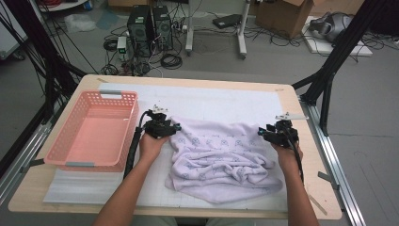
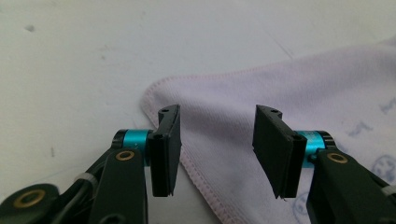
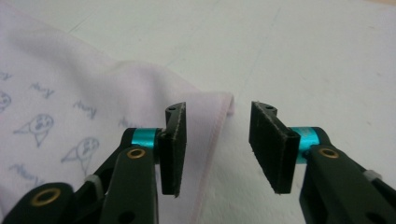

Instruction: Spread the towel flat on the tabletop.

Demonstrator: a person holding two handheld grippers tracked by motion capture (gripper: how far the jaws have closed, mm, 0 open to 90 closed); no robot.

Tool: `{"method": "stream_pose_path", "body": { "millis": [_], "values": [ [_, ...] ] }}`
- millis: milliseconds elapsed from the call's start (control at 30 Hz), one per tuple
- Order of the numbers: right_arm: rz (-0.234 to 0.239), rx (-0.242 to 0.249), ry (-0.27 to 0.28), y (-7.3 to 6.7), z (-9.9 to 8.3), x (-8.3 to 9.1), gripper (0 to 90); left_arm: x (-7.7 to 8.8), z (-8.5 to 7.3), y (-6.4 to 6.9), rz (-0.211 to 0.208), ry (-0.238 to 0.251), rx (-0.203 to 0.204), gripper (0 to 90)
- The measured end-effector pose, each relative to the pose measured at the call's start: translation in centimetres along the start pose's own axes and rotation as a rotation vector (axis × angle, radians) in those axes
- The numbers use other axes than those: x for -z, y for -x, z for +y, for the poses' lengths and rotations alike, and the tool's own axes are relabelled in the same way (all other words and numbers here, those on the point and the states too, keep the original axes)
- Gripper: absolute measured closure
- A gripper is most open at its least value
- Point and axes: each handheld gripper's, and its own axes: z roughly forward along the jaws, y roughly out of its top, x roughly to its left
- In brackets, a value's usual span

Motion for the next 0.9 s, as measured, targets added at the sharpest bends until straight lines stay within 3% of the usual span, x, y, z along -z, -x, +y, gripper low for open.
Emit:
{"method": "stream_pose_path", "body": {
  "millis": [67, 100, 133, 167, 200, 300, 367, 500, 600, 633, 667, 733, 900],
  "values": [
    [0.006, 0.004, -0.021, 0.1, 0.8, -0.9, 53.8, -0.2, -0.1, 0.3, -0.003, -0.004, -0.015, 53.1],
    [0.008, 0.000, -0.029, 0.1, 1.1, -1.4, 53.7, -0.3, -0.1, 0.5, -0.002, -0.007, -0.036, 59.1],
    [0.012, -0.011, -0.040, 0.1, 1.4, -2.0, 54.0, -0.3, -0.1, 0.9, 0.025, -0.017, -0.086, 66.2],
    [0.016, -0.023, -0.059, 0.2, 1.6, -2.7, 55.8, -0.3, -0.1, 1.1, 0.029, -0.023, -0.119, 77.8],
    [0.026, -0.027, -0.098, 0.2, 1.7, -3.6, 60.6, -0.2, -0.1, 1.0, 0.027, -0.032, -0.107, 87.5],
    [0.063, 0.013, -0.155, -0.5, 1.6, -4.6, 86.8, 0.2, -0.1, 0.7, 0.025, -0.040, -0.083, 88.6],
    [0.070, 0.064, -0.198, -1.1, 1.4, -4.5, 87.2, 0.7, -0.4, 0.3, 0.014, -0.048, -0.072, 88.6],
    [0.037, 0.193, -0.272, -2.3, 1.2, -2.9, 87.5, 2.0, -0.9, -0.1, -0.009, -0.060, -0.068, 88.7],
    [0.044, 0.242, -0.300, -2.6, 0.1, -1.5, 86.8, 2.6, -1.3, -0.3, -0.022, -0.050, -0.064, 88.7],
    [0.056, 0.235, -0.297, -2.4, -0.3, -1.1, 83.0, 2.6, -1.5, -0.3, -0.029, -0.057, -0.070, 88.7],
    [0.065, 0.215, -0.290, -2.1, -0.5, -0.8, 73.5, 2.6, -1.5, -0.3, -0.029, -0.057, -0.070, 88.6],
    [0.081, 0.170, -0.255, -1.5, -0.6, -0.1, 66.6, 2.6, -1.7, -0.2, -0.044, -0.039, -0.085, 87.6],
    [0.056, 0.108, -0.121, -0.5, 0.6, 0.4, 64.7, 2.4, -1.5, -0.3, -0.046, 0.036, -0.072, 57.2]
  ]
}}
